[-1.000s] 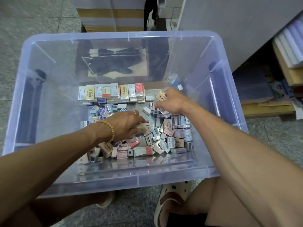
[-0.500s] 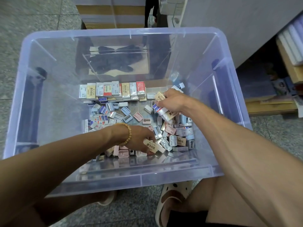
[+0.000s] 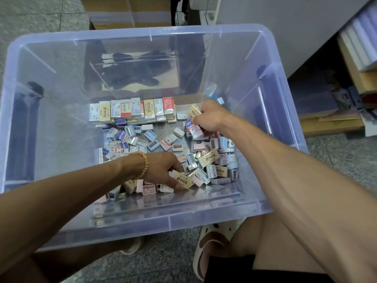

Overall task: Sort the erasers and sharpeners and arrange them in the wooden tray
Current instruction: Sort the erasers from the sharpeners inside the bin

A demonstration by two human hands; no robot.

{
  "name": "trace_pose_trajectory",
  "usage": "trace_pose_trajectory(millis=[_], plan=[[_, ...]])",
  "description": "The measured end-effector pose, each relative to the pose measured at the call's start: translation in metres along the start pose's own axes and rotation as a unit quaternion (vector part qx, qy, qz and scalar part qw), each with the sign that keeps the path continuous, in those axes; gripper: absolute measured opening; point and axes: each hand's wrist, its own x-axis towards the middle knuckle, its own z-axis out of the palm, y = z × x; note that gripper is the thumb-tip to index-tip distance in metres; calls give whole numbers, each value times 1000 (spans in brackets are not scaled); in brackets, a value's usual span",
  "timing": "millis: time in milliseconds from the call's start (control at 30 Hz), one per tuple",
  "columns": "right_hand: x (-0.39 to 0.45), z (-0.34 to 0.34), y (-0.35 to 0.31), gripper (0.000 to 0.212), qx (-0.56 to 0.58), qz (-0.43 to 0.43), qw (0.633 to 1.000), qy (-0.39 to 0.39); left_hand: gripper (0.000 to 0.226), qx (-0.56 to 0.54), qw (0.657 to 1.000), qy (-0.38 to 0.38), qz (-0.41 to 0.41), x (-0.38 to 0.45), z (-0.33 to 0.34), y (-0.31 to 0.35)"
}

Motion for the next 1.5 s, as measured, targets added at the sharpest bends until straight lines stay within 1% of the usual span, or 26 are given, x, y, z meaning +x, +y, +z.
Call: trace_pose_trajectory(millis=[167,267,367,400,467,533,600,633,700,767,833,967,1100,1167,1233,1300,1367,1433,1500], plan=[[3,0,1,16,51,12,999,16,19,22,1000,-2,-5,1,1,4],[4,0,-1,17,144,29,989,15,23,12,1000,9,11,-3,-2,2],[4,0,-4,19,246,34,969,-7,28,-6,1000,19,4,-7,-1,3],[3,1,-5,21,275,30,961,-15,29,-23,999,25,-3,-8,-2,3],[2,4,-6,21,299,21,954,-20,28,-98,994,43,-24,-14,-8,4],[3,6,-7,17,272,15,962,-6,23,-186,979,71,-50,-23,-19,2],[6,7,-11,13,225,3,974,20,19,-250,958,120,-71,-33,-29,-3],[8,6,-16,11,203,-6,978,35,16,-290,942,151,-83,-40,-34,-6],[14,5,-28,9,172,-22,983,66,10,-392,887,216,-109,-53,-40,-10],[18,8,-44,4,172,-35,982,69,7,-471,834,257,-128,-67,-43,-12],[26,20,-57,5,154,-37,985,62,6,-512,795,288,-151,-77,-42,-14],[42,49,-72,11,129,-32,989,58,17,-558,733,345,-178,-87,-38,-18],[46,62,-75,6,152,-29,986,63,7,-580,693,384,-187,-91,-40,-17],[34,56,-75,9,171,-31,982,73,8,-593,675,397,-186,-92,-43,-17],[25,47,-68,16,193,-34,978,75,18,-605,660,406,-184,-91,-46,-16],[15,38,-61,29,191,-40,977,82,34,-616,647,414,-177,-90,-49,-14],[13,32,-55,29,164,-34,980,108,46,-626,637,417,-168,-89,-51,-13],[13,30,-53,25,141,-24,984,108,49,-633,627,422,-168,-88,-53,-14],[15,33,-55,18,140,-26,986,90,39,-638,619,427,-167,-88,-53,-14]])
